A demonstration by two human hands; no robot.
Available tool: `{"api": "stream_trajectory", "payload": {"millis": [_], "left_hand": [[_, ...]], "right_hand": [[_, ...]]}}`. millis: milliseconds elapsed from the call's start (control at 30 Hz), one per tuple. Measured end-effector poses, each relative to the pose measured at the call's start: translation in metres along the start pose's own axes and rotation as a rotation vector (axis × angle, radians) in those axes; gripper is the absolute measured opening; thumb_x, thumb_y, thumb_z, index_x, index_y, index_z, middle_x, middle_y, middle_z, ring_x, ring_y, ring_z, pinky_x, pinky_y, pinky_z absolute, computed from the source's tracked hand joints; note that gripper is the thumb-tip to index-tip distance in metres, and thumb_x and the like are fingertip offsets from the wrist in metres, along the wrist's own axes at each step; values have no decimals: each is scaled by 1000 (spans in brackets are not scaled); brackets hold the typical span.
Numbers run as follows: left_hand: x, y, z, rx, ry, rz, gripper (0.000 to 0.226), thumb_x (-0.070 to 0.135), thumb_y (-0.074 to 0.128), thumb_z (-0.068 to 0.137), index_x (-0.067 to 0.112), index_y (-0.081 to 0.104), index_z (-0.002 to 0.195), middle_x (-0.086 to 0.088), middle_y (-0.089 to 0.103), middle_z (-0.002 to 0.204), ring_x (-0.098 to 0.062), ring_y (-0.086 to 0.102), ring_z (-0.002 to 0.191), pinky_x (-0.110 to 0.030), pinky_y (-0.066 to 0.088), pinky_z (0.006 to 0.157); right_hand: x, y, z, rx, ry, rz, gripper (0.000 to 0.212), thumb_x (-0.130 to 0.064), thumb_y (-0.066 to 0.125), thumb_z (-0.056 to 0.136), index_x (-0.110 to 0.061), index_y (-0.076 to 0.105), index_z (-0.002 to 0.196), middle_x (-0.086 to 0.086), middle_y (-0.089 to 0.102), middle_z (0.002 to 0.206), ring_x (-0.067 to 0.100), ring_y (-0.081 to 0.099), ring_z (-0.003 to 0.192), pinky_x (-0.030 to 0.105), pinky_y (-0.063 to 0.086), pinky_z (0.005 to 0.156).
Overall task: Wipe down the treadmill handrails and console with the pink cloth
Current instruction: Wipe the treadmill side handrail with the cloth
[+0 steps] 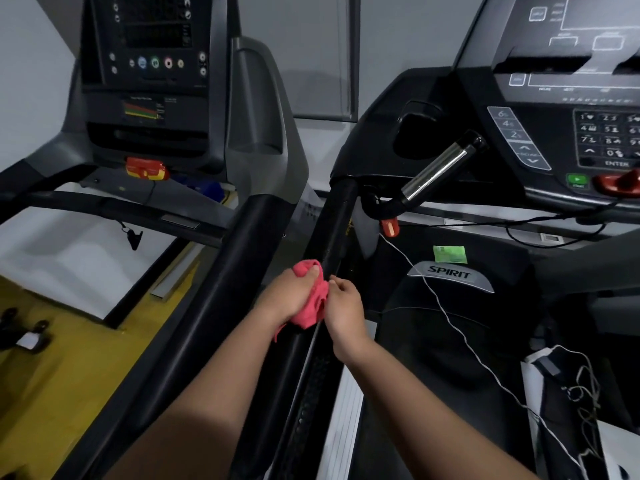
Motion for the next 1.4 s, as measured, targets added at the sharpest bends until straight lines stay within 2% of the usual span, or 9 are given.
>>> {"api": "stream_trajectory", "payload": {"millis": [133, 267, 367, 567, 667, 867, 967, 1167, 1400], "left_hand": [[-11, -5, 10, -144, -133, -375, 60, 48, 33, 100, -2, 63, 112, -28, 68, 90, -33, 68, 85, -34, 53, 80], [-18, -4, 23, -219, -239, -715, 35, 35, 50, 93, 15, 72, 74, -3, 65, 57, -15, 61, 45, -17, 48, 46], [-35, 4, 26, -212, -312, -832, 40, 41, 53, 90, 10, 74, 75, -11, 69, 72, -24, 65, 58, -26, 55, 57], [-44, 10, 14, -170, -340, -886, 48, 49, 49, 91, 11, 66, 114, -13, 65, 114, -31, 63, 100, -38, 51, 86], [-43, 10, 3, -145, -298, -872, 33, 41, 50, 95, 14, 67, 104, -14, 67, 101, -25, 65, 84, -34, 50, 82], [-42, 6, -13, -21, -268, -433, 43, 54, 46, 91, 18, 69, 87, -19, 68, 107, -32, 62, 106, -39, 46, 97], [-11, -2, -16, 33, -268, -166, 59, 48, 26, 100, 6, 63, 120, -19, 60, 125, -29, 55, 117, -31, 38, 95], [17, 14, -21, 370, -85, 250, 61, 52, 29, 96, 1, 60, 108, -18, 64, 108, -33, 61, 100, -35, 46, 79], [2, 45, -61, 413, 77, 744, 76, 39, 51, 90, 0, 16, 145, -18, 36, 140, -29, 44, 124, -38, 50, 92]], "right_hand": [[-1, -7, 2, -20, -73, -136, 34, -27, 37, 100, -15, 51, 72, 3, 49, 65, 17, 47, 61, 33, 39, 63], [-4, -6, 4, -81, -176, -468, 35, -35, 40, 97, -6, 58, 107, 10, 52, 102, 18, 58, 82, 31, 47, 76], [-11, -5, -4, -64, -244, -752, 58, -41, 45, 97, -4, 36, 141, 11, 43, 129, 27, 55, 110, 31, 44, 88], [-19, -6, -9, -48, -290, -838, 62, -43, 49, 95, -6, 34, 143, 9, 44, 131, 26, 52, 116, 31, 45, 89], [-21, -9, -7, -42, -268, -778, 61, -42, 54, 93, -5, 39, 140, 11, 47, 129, 25, 53, 114, 30, 43, 88], [-25, -12, -1, -52, -305, -702, 30, -30, 60, 91, -1, 62, 89, 11, 59, 74, 22, 57, 63, 35, 47, 67], [-26, -20, 1, -119, -225, -544, 39, -18, 47, 98, 1, 54, 64, 6, 50, 60, 19, 48, 58, 33, 40, 65], [-29, -32, 5, -235, 41, -202, 27, -19, 43, 99, -4, 59, 83, 11, 56, 75, 21, 55, 66, 31, 47, 65], [-28, -35, 0, -199, 116, -82, 29, -21, 44, 95, -1, 63, 104, 14, 61, 90, 29, 58, 83, 43, 49, 80]]}}
Point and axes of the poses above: each hand's wrist, its own z-axis towards the middle knuckle, its own y-axis out of the palm, x = y × z, the point moved 2 cm from there along z, towards the middle knuckle
